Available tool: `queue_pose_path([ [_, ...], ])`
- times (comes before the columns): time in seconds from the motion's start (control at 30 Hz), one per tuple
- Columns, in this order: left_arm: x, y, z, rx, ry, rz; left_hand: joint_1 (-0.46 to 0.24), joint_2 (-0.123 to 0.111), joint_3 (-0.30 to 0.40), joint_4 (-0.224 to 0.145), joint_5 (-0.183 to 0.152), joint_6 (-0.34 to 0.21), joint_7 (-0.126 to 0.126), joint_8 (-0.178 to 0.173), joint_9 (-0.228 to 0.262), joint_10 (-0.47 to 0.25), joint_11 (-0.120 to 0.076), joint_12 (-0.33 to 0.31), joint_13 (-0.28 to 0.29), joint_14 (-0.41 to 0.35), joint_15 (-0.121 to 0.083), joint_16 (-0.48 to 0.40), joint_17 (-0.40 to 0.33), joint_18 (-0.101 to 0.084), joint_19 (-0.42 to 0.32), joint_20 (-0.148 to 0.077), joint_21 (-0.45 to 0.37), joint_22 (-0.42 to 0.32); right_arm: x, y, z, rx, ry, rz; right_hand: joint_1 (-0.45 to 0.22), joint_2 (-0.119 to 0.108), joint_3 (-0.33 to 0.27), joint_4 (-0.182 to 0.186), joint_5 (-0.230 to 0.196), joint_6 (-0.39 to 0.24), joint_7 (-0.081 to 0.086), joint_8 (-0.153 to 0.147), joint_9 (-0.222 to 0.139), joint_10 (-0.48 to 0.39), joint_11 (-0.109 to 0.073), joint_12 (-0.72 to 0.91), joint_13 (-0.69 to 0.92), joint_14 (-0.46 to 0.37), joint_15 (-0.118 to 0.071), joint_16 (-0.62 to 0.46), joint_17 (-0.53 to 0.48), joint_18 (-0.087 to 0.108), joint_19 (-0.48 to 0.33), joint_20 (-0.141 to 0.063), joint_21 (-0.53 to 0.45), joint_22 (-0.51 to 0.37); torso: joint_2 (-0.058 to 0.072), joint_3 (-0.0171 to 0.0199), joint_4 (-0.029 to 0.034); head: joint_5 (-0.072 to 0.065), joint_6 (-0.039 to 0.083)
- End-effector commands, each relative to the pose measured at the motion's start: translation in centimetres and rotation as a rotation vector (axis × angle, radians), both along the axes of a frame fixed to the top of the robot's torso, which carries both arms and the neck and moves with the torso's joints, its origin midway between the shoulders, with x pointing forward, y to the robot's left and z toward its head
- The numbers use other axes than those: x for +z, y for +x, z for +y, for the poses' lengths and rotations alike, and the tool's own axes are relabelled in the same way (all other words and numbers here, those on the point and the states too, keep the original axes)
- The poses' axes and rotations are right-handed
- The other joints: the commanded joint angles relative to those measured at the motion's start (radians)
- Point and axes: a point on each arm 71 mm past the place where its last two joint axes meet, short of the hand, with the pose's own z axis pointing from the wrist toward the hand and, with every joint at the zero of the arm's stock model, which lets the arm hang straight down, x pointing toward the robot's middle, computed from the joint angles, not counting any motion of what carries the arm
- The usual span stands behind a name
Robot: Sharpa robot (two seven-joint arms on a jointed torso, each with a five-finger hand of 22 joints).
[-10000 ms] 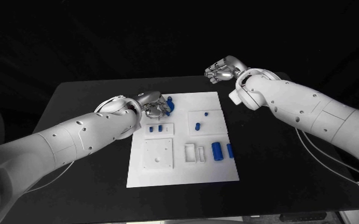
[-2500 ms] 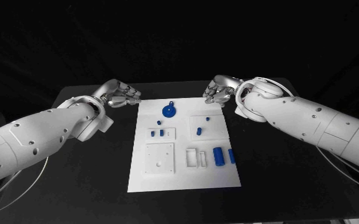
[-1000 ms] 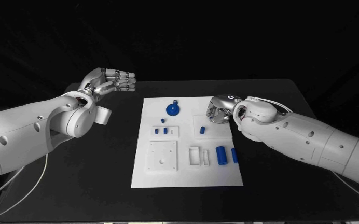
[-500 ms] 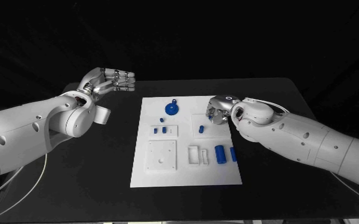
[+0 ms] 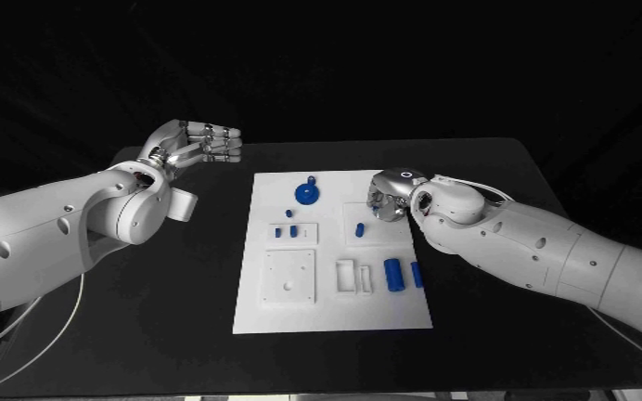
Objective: Assemble the parts on the task board
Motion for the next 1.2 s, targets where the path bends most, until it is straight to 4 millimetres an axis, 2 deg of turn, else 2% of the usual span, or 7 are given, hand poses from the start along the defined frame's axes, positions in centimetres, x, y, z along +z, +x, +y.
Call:
queue_pose_path([
  [0.03, 0.1, 0.0, -0.2, -0.016, -0.010, 0.004, -0.006, 0.001, 0.005, 0.000, 0.002, 0.000, 0.000, -0.004, 0.000, 0.001, -0.005, -0.003, -0.001, 0.005, 0.003, -0.004, -0.001, -0.002, 0.006, 0.001, 0.005, -0.001, -1.7, -0.7, 0.2, 0.015, -0.037, 0.067, -0.002, 0.014, -0.009, 0.004, -0.004, 0.017, -0.002, 0.004, 0.001, 0.018, -0.004, -0.001, 0.000, 0.002, -0.008, 0.002, 0.001, 0.016, 0.007, -0.001, -0.008, 0.004, 0.000, 0.0000, -0.0014, 0.002, -0.001],
  [0.23, 0.1, 0.1, -0.3, -0.016, -0.009, 0.006, -0.004, 0.002, 0.006, 0.000, 0.002, 0.000, -0.001, -0.003, 0.000, 0.001, -0.005, -0.003, -0.001, 0.006, 0.003, -0.004, 0.000, -0.002, 0.007, 0.001, 0.006, -0.003, -1.8, -0.8, 0.4, 0.018, -0.041, 0.070, 0.014, 0.036, -0.011, -0.003, -0.004, 0.066, -0.013, 0.007, 0.003, 0.070, -0.020, 0.000, 0.001, 0.003, -0.018, 0.001, 0.001, 0.010, 0.011, -0.009, -0.014, 0.012, 0.000, -0.0001, -0.0013, 0.003, -0.002],
  [0.37, 0.1, 0.1, -0.3, -0.016, -0.009, 0.007, -0.004, 0.002, 0.007, -0.001, 0.002, 0.001, -0.001, -0.003, 0.000, 0.001, -0.005, -0.003, -0.001, 0.006, 0.003, -0.004, 0.000, -0.002, 0.007, 0.001, 0.006, -0.004, -1.9, -0.7, 0.3, 0.016, -0.054, 0.063, 0.018, 0.044, -0.001, -0.015, -0.025, 0.092, -0.020, 0.004, 0.002, 0.096, -0.027, -0.001, 0.001, 0.004, -0.024, 0.000, 0.002, 0.005, 0.012, -0.017, -0.015, 0.022, 0.000, 0.0006, -0.0011, 0.002, -0.003],
  [0.7, 0.1, 0.1, -0.4, -0.016, -0.008, 0.008, -0.003, 0.001, 0.008, -0.003, 0.003, 0.001, 0.000, -0.003, 0.000, 0.000, -0.004, -0.003, -0.001, 0.006, 0.003, -0.004, -0.001, -0.002, 0.007, 0.001, 0.007, -0.006, -1.6, -0.6, 0.2, 0.002, -0.043, -0.001, 0.012, 0.039, 0.030, -0.022, -0.041, 0.110, -0.025, 0.004, 0.003, 0.115, -0.032, 0.000, 0.001, 0.005, -0.032, -0.001, 0.009, 0.002, 0.015, -0.026, -0.022, 0.058, 0.000, 0.0006, -0.0009, -0.001, -0.001],
  [0.97, 0.0, 0.3, -0.1, -0.008, -0.005, 0.008, -0.004, 0.002, 0.008, -0.003, 0.003, 0.002, -0.001, -0.003, 0.000, -0.001, -0.004, -0.003, -0.001, 0.005, 0.003, -0.004, -0.001, -0.002, 0.007, 0.001, 0.007, -0.006, -1.1, -0.6, 0.3, 0.002, -0.004, -0.032, 0.014, 0.031, 0.043, -0.016, -0.052, 0.112, -0.026, 0.005, 0.004, 0.118, -0.033, 0.000, 0.001, 0.004, -0.033, -0.002, 0.014, 0.002, 0.020, -0.027, -0.038, 0.087, 0.000, 0.0015, -0.0013, 0.003, 0.000],
  [1.2, 0.0, 0.5, 0.4, 0.007, 0.001, 0.007, -0.004, 0.002, 0.008, -0.003, 0.003, 0.002, -0.001, -0.003, 0.000, -0.001, -0.004, -0.003, -0.001, 0.005, 0.003, -0.004, -0.001, -0.002, 0.007, 0.001, 0.007, -0.006, 0.2, -0.4, 0.2, -0.006, 0.045, -0.044, 0.016, 0.032, 0.043, -0.015, -0.053, 0.113, -0.026, 0.004, 0.004, 0.118, -0.033, 0.000, 0.001, 0.005, -0.035, -0.003, 0.014, 0.002, 0.022, -0.028, -0.045, 0.095, -0.001, 0.0013, -0.0027, 0.003, 0.000],
])
